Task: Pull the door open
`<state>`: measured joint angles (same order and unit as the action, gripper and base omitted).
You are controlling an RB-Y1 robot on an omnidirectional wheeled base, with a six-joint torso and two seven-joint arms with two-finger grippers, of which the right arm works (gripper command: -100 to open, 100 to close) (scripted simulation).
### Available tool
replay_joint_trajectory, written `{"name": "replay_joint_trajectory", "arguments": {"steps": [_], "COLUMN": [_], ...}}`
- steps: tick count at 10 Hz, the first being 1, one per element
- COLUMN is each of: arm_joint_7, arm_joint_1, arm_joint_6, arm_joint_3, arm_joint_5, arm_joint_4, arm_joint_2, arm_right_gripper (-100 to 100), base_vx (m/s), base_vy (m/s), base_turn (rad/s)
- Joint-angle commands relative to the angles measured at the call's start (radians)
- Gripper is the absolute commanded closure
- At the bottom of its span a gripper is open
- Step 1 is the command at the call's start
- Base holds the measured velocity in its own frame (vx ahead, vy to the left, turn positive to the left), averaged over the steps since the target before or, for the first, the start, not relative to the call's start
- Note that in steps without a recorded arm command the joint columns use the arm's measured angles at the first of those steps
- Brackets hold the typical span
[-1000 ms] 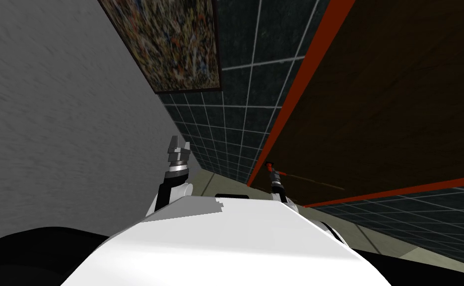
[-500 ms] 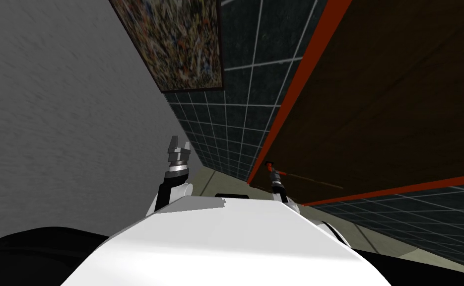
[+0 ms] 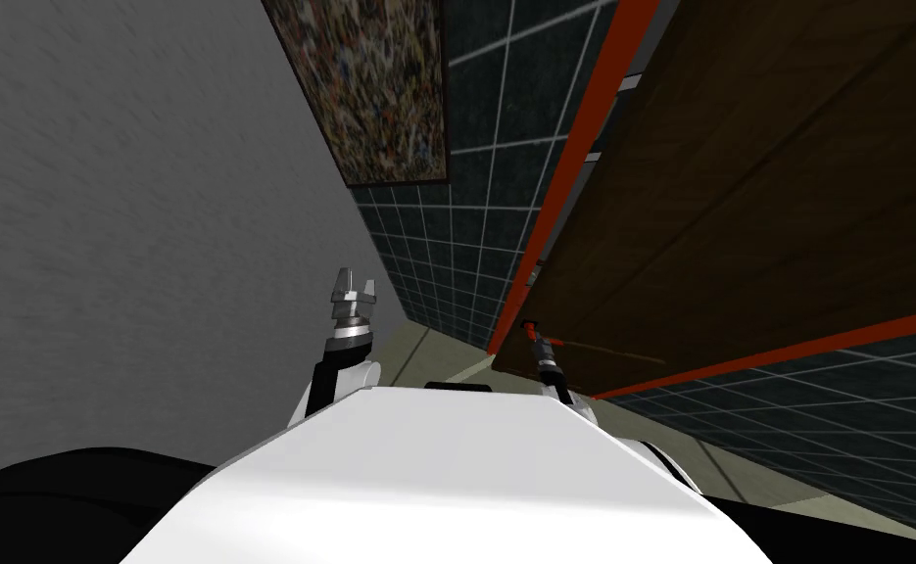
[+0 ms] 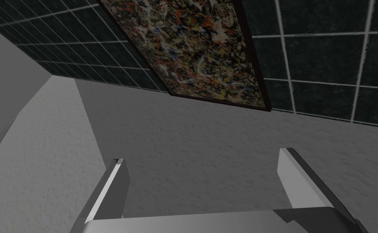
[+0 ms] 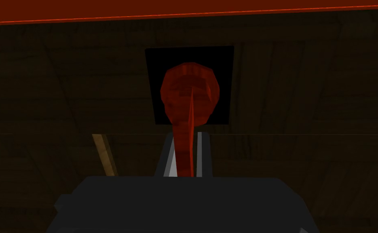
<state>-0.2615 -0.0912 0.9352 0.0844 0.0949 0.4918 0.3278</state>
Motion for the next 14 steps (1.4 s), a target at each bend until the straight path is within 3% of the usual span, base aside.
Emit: {"name": "replay_joint_trajectory", "arguments": {"steps": [1,3,11,12,14], "arm_joint_7": [-0.019,-0.020,-0.130,-0.121,-0.145], "arm_joint_1": [0.003,0.006,0.072,0.070,0.101], "arm_joint_6": [0.014,0.011,0.113,0.105,0.152], "arm_joint_3": [-0.016,-0.019,-0.107,-0.100,-0.115], "arm_joint_5": [-0.010,-0.013,-0.072,-0.067,-0.077], "arm_joint_4": [-0.003,0.001,0.012,0.012,0.002], "arm_joint_2": [0.009,0.007,0.075,0.069,0.088], "arm_right_gripper": [100,100,100,100,100], "base_vx": [-0.216,-0.149,-0.218,-0.103,-0.195], "base_vy": [-0.054,-0.050,-0.049,-0.032,-0.079], "base_turn": [0.091,0.044,0.091,0.016,0.201]}}
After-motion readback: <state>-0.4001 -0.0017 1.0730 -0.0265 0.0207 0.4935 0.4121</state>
